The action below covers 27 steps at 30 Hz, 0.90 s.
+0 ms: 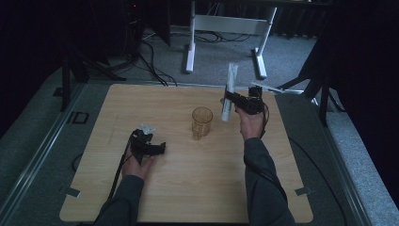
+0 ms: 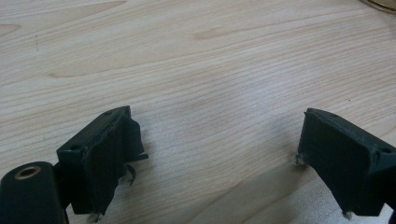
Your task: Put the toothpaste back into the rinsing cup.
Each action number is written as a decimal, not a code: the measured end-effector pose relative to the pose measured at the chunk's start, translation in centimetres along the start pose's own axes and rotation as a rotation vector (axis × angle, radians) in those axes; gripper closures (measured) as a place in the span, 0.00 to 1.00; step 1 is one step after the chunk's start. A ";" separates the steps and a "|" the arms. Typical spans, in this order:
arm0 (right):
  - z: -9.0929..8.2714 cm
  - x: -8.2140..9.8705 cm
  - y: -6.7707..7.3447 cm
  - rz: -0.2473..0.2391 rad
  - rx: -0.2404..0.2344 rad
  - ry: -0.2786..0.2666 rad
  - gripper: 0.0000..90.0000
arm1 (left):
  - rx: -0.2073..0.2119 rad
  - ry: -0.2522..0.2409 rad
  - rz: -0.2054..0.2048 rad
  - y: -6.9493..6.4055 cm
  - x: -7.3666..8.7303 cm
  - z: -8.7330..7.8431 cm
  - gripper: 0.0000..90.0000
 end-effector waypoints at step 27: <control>1.6 -0.2 1.1 -0.007 -0.016 0.004 0.80 | 0.001 0.000 0.002 0.0 0.0 0.0 0.12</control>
Point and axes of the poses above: each handheld gripper's, and its own axes: z roughly forward along the jaws, x roughly out of its underside, y roughly to its left, the point moved 3 cm from there along z, roughly forward along the jaws, and after that the axes turned 5 degrees about z, right-handed, at the moved point
